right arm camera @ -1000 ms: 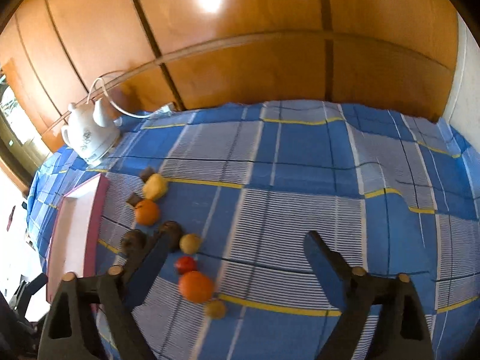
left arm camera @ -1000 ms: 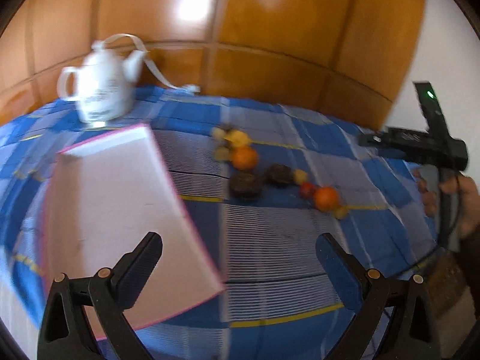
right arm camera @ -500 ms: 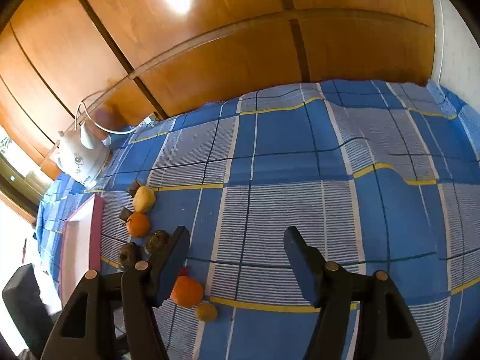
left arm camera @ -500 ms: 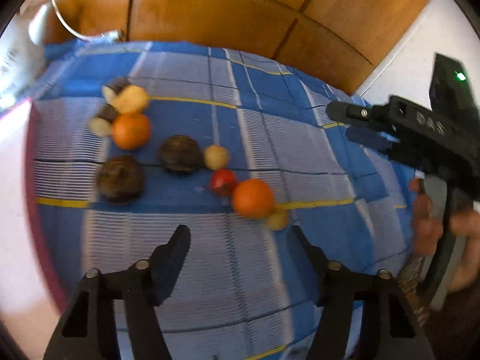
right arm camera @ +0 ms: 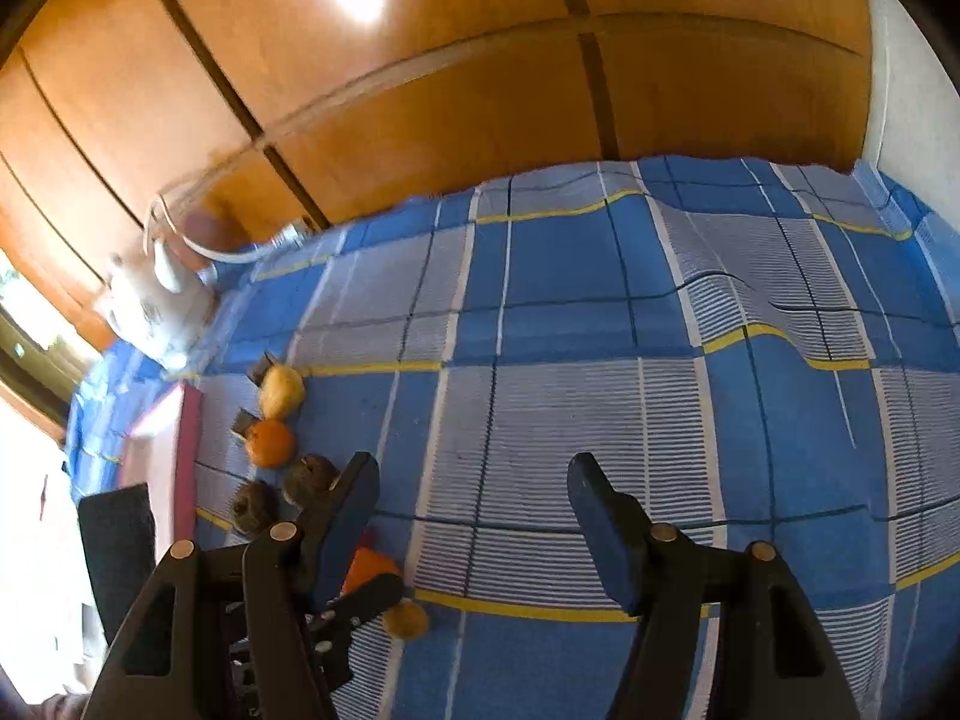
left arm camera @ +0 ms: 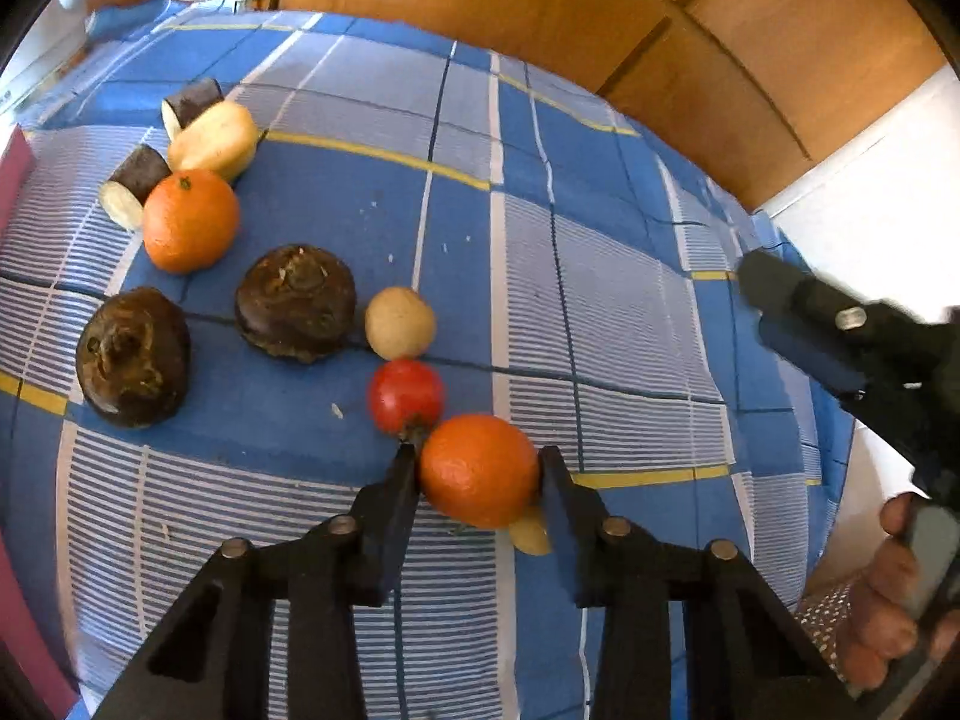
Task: Organize fruits
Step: 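Reach the left tool to the tangerine and close its fingers on it, then grasp the red cherry tomato with the right tool while the left tool holds the tangerine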
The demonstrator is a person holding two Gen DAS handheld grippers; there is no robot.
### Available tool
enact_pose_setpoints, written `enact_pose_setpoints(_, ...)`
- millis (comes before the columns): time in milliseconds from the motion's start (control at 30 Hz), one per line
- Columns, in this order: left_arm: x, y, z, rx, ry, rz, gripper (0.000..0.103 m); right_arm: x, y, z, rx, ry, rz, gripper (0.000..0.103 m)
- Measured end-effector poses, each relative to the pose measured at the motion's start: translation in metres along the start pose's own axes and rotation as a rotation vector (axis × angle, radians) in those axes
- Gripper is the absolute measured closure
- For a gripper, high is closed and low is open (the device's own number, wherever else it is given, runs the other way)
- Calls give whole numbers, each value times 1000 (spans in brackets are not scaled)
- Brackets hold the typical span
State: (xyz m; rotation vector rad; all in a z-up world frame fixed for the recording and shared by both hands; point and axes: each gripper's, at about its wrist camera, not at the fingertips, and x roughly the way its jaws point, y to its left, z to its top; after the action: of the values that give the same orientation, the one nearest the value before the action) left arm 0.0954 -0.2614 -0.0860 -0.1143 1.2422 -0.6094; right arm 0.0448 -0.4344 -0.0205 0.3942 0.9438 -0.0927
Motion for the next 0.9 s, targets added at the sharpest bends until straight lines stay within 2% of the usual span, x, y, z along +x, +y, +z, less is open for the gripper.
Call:
enact_pose_setpoints(33, -2, 2, -2, 4, -1, -6, 64, 4, 1, -1, -9, 24, -3, 44)
enact_pose_setpoints(167, -14, 18, -9, -2, -11, -34, 64, 19, 5, -7, -48, 113, 11, 51)
enact_pose_setpoints(400, -40, 39, -31, 21, -37, -35, 64, 39, 27, -25, -164, 246, 95, 51)
enact_pose_setpoints(500, -55, 45, -39, 45, -69, -27, 64, 47, 43, -36, -252, 305, 111, 51)
enact_pose_setpoints(600, -65, 47, -44, 113, -99, -33, 64, 55, 56, -49, -319, 355, 106, 51)
enact_pose_setpoints(700, -68, 47, -49, 182, -117, -1, 64, 62, 65, -61, -388, 384, 55, 53)
enact_pose_setpoints(767, -67, 48, -51, 232, -112, 7, 64, 64, 68, -65, -416, 387, 21, 74)
enact_pose_setpoints(800, -69, 47, -54, 269, -120, 19, 64, 65, 69, -68, -425, 388, 8, 76)
enact_pose_setpoints(867, -75, 44, -58, 344, -141, -39, 64, 65, 72, -71, -443, 380, -6, 78)
enact_pose_setpoints(900, -79, 41, -63, 396, -167, -37, 64, 65, 73, -72, -450, 377, -10, 78)
